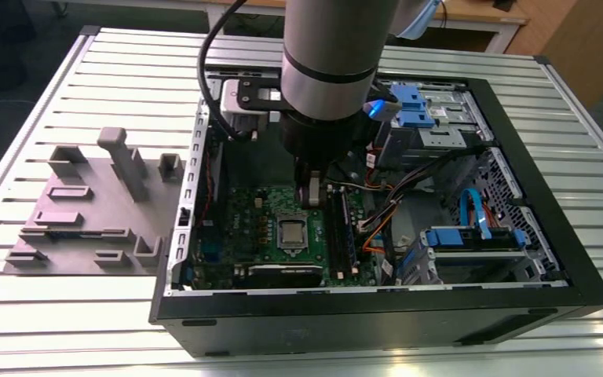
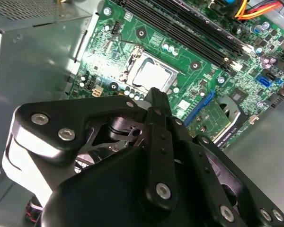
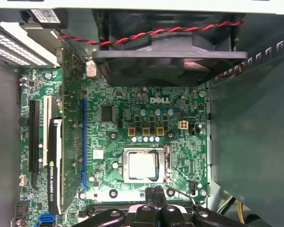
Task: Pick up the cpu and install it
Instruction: 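Close the cpu cover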
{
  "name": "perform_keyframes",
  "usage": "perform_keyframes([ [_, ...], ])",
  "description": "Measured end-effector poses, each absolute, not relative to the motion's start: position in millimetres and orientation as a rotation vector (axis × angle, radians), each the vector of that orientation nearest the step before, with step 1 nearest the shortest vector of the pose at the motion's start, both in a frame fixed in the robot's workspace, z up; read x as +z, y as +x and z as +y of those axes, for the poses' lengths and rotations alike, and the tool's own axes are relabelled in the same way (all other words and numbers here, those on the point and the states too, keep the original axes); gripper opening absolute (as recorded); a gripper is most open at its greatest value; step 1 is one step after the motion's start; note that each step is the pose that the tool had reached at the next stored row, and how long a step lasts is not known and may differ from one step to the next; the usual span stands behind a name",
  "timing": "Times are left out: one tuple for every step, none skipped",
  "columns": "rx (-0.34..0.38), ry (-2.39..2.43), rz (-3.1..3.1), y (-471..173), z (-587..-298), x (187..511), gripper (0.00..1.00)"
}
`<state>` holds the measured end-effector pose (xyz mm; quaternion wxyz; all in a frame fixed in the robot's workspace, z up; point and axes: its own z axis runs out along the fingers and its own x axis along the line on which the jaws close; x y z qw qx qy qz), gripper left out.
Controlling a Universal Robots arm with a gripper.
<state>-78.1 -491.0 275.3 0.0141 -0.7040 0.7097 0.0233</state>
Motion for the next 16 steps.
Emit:
perform_keyframes([
  [0.073, -2.192, 2.210, -78.2, -491.5, 275.0, 0.10],
  [0.072, -2.192, 2.210, -78.2, -491.5, 275.0, 0.10],
  [0.072, -2.192, 2.210, -78.2, -491.5, 275.0, 0.10],
  [0.072, -2.192, 2.210, -78.2, -491.5, 274.7, 0.10],
  [0.072, -2.192, 2.210, -78.1, -491.5, 274.2, 0.10],
  [0.072, -2.192, 2.210, -78.2, -491.5, 273.9, 0.10],
  [0.072, -2.192, 2.210, -78.1, -491.5, 273.8, 0.10],
  [0.071, -2.193, 2.210, -78.1, -491.6, 273.7, 0.10],
  [0.071, -2.193, 2.210, -78.2, -491.5, 273.7, 0.10],
  [0.071, -2.193, 2.210, -78.2, -491.5, 273.7, 0.10],
  [0.071, -2.193, 2.210, -78.2, -491.5, 273.7, 0.10],
  [0.071, -2.193, 2.210, -78.2, -491.5, 273.7, 0.10],
  [0.071, -2.192, 2.210, -78.8, -491.5, 273.5, 0.10],
  [0.071, -2.192, 2.210, -80.0, -491.5, 273.2, 0.10],
  [0.070, -2.192, 2.210, -81.6, -491.5, 273.1, 0.10],
  [0.069, -2.192, 2.209, -82.9, -491.5, 272.9, 0.10],
])
